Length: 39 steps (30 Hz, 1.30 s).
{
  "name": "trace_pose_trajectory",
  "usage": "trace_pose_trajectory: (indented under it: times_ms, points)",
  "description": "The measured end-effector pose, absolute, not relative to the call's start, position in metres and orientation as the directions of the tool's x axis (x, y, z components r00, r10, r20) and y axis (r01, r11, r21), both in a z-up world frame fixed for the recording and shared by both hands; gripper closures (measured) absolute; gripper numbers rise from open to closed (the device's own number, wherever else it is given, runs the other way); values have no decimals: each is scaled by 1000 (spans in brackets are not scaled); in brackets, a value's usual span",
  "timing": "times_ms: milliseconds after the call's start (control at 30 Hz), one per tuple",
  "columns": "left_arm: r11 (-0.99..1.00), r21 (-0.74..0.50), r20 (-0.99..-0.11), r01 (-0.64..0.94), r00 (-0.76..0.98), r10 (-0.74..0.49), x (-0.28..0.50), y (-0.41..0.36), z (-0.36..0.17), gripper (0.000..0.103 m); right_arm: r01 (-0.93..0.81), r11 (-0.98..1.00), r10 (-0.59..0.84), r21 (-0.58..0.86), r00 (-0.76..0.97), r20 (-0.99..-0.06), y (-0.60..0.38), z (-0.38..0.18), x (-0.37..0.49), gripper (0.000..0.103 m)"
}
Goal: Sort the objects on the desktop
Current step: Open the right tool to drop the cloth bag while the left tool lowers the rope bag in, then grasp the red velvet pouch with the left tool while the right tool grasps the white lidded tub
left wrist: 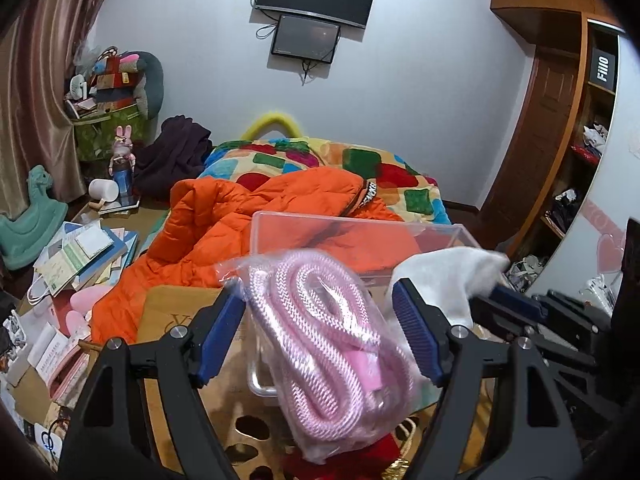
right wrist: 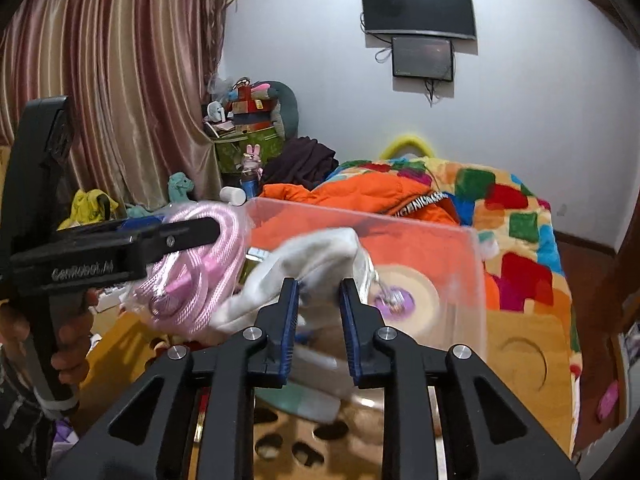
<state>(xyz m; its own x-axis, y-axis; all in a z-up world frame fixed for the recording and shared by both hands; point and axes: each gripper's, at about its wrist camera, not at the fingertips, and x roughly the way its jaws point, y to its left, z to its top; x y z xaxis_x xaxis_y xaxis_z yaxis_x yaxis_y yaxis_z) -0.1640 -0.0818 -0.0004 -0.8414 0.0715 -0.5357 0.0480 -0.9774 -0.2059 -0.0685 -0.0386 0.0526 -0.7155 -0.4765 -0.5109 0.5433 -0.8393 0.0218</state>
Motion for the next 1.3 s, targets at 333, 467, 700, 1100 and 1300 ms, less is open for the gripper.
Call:
trace_pose_trajectory:
  times_ms: [333,467,700,1100,1300]
  points:
    - [-981,-185,-576,57,-815,62,-183,-81,-21,27,545,-839,-459,10,-697,-550,-58,39,-93,84]
    - [-977,-205,-583,67,-810,67,-188,-82,-24,28,537,-843,-455,27,-686,-568,-51,34,-92,84]
    - [-979,-190,-542,75,-840,41,-170,-83,-5,28,493,-867,-454,67,-729,-513,-18,55,-76,78]
    - [-978,-195,-484,78,-875,27,-120,-80,20,16,342,-925,-379,166,-801,-463,54,66,-35,43]
    - [-975,-200,-523,93,-852,26,-104,-73,4,13,301,-940,-340,160,-796,-501,64,47,-18,39]
